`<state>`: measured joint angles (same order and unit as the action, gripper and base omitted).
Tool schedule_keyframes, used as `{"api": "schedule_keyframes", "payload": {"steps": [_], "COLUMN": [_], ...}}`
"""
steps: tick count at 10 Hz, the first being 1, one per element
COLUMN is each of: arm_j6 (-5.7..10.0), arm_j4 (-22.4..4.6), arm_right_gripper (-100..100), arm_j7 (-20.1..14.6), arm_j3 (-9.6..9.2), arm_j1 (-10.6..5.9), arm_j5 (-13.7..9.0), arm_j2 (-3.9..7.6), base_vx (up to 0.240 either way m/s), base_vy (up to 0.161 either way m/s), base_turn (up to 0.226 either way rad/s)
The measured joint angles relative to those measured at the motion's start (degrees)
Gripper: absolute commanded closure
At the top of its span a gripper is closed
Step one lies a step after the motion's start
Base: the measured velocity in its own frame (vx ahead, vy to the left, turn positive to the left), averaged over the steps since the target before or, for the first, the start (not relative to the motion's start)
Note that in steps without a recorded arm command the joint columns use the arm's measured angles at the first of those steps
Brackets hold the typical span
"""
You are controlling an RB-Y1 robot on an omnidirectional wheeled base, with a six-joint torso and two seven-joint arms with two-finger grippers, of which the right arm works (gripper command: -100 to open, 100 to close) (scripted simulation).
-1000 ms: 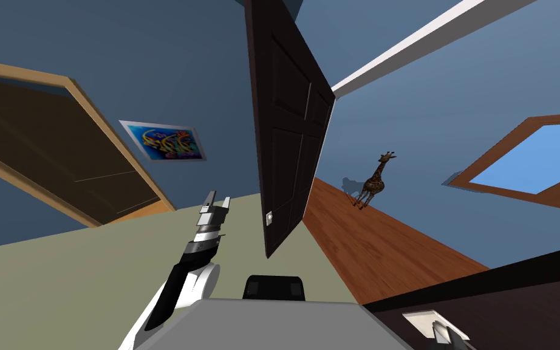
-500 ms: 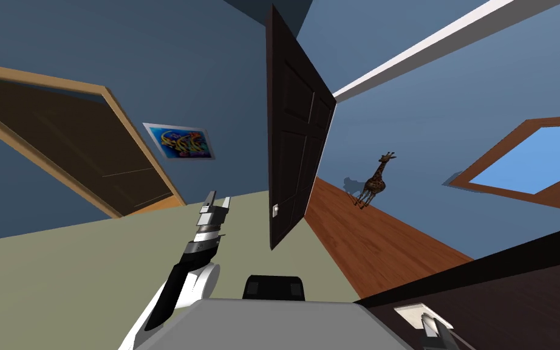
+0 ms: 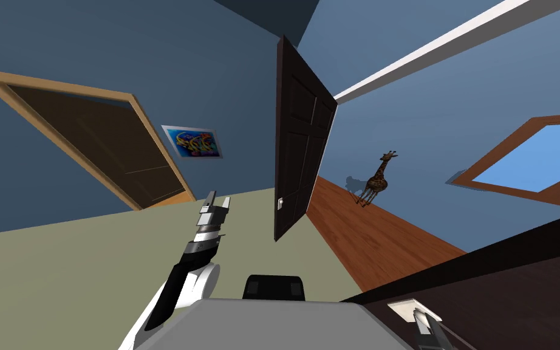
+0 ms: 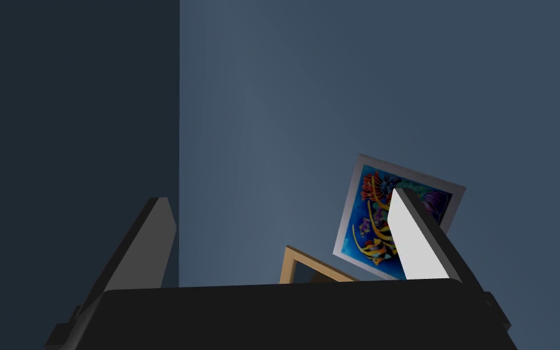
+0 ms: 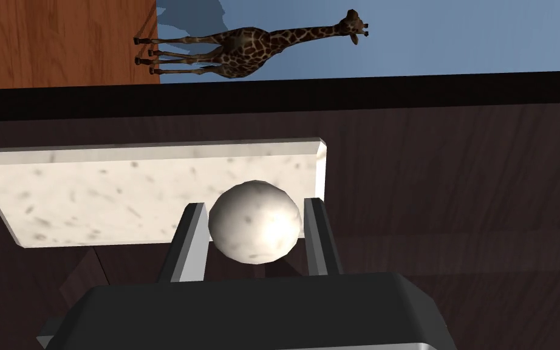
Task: Pull the door open
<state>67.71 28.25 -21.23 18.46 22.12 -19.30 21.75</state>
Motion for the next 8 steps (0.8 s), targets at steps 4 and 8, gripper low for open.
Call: {"api": "schedule_keyframes", "payload": {"steps": [4,8], "arm_j6": [1.7,4.16], "arm_j4": [0.33,3.04], "arm_right_gripper": [100,100], "arm_j7": [-0.72,-1.34], "arm_j3": [-1.87,-4.49], "arm_j1": [1.0,3.41], "arm_j5": [1.55,3.87], "arm_j2": [-0.35,-0.47], "base_vx": [-0.171,-0.22], "base_vy": [0.038,0.044], "base_turn": [0.034,0.039]}}
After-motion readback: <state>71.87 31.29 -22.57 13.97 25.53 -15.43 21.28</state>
